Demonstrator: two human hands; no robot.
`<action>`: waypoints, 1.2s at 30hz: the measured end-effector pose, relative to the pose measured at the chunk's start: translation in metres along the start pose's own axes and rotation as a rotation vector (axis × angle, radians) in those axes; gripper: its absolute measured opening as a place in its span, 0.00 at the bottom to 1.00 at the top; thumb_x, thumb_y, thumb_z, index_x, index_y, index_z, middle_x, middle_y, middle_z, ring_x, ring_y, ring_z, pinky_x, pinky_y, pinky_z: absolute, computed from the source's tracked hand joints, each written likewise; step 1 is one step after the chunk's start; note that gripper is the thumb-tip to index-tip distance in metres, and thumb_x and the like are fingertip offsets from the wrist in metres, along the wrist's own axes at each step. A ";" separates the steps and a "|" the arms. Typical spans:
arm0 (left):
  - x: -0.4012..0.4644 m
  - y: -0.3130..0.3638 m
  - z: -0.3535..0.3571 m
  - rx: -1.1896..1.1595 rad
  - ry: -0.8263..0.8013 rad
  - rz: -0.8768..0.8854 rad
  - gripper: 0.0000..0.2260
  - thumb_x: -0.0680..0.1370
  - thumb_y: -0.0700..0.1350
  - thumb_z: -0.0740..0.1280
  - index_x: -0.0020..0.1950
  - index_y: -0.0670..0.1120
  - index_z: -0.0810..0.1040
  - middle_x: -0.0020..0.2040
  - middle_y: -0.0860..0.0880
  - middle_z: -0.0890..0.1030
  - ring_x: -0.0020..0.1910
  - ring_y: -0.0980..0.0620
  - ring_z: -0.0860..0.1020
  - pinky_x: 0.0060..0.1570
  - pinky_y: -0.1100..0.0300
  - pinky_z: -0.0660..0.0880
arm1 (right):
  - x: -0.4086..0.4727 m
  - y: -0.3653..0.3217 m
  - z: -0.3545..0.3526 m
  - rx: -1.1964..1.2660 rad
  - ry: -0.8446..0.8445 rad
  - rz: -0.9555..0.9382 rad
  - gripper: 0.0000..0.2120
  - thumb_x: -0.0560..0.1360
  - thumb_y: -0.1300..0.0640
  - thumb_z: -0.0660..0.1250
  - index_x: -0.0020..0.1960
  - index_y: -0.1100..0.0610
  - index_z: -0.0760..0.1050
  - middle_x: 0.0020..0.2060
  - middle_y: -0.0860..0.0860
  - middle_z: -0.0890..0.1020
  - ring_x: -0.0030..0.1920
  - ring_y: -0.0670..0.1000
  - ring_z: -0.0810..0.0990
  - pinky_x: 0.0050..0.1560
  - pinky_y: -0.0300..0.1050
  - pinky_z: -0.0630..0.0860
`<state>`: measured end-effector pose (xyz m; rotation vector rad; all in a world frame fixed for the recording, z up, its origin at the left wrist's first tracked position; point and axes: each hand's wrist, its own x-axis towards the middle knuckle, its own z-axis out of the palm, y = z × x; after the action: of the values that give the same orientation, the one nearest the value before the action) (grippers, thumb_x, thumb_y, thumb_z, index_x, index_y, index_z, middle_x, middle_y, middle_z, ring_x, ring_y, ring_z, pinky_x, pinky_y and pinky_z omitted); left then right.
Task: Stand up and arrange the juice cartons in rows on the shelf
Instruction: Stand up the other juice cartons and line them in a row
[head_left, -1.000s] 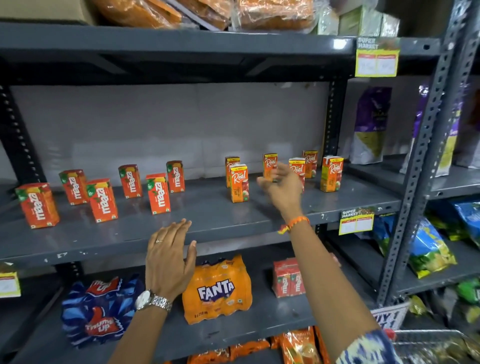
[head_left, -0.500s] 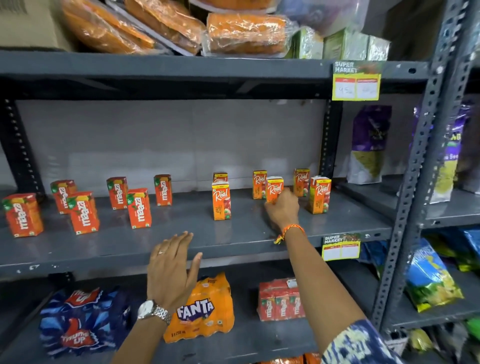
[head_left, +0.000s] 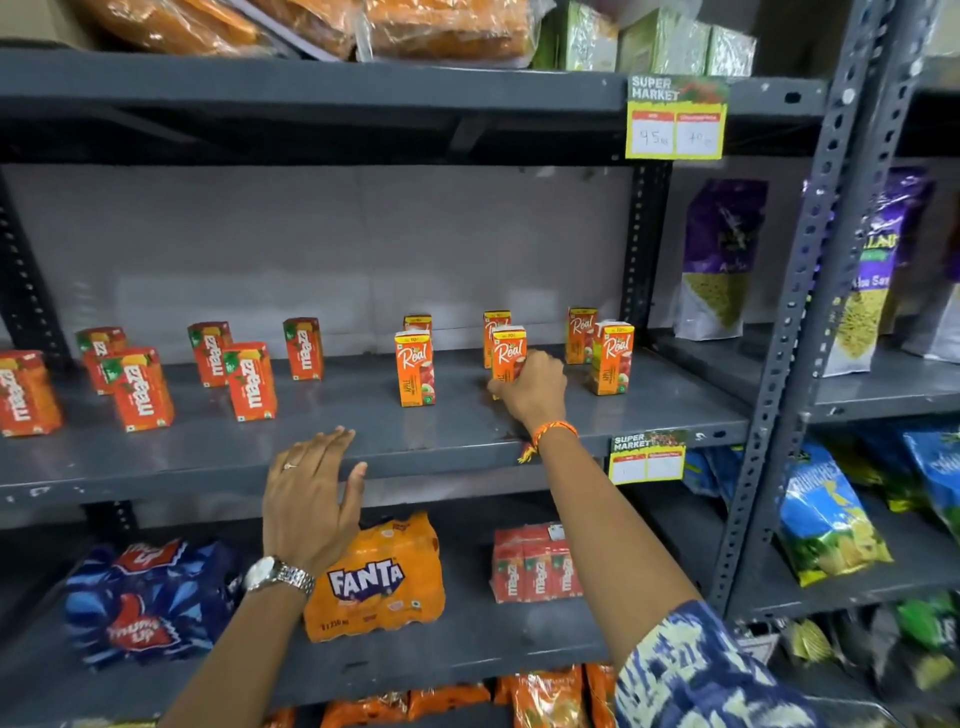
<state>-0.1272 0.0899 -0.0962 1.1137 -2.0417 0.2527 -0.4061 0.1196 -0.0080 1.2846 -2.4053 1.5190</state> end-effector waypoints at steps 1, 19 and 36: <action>0.000 0.000 0.000 -0.002 -0.003 -0.002 0.22 0.79 0.54 0.56 0.67 0.44 0.76 0.65 0.44 0.80 0.63 0.42 0.77 0.65 0.44 0.67 | -0.001 0.000 0.000 0.000 0.000 0.001 0.23 0.66 0.49 0.79 0.53 0.62 0.79 0.53 0.58 0.84 0.53 0.58 0.83 0.52 0.50 0.78; 0.001 -0.002 0.004 0.002 -0.001 0.012 0.24 0.79 0.56 0.55 0.67 0.43 0.77 0.63 0.42 0.80 0.62 0.41 0.78 0.64 0.43 0.69 | 0.009 0.038 -0.076 0.286 0.478 0.137 0.40 0.59 0.52 0.82 0.65 0.63 0.69 0.60 0.59 0.77 0.61 0.59 0.75 0.62 0.50 0.72; 0.001 -0.004 0.007 0.005 0.005 0.017 0.25 0.79 0.56 0.54 0.68 0.43 0.76 0.65 0.42 0.80 0.64 0.41 0.77 0.67 0.43 0.67 | 0.059 0.086 -0.060 -0.030 0.081 0.247 0.31 0.61 0.51 0.82 0.59 0.61 0.76 0.55 0.58 0.81 0.55 0.59 0.81 0.55 0.49 0.77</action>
<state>-0.1280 0.0832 -0.1009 1.0984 -2.0478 0.2692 -0.5235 0.1447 -0.0159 0.9295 -2.6017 1.5482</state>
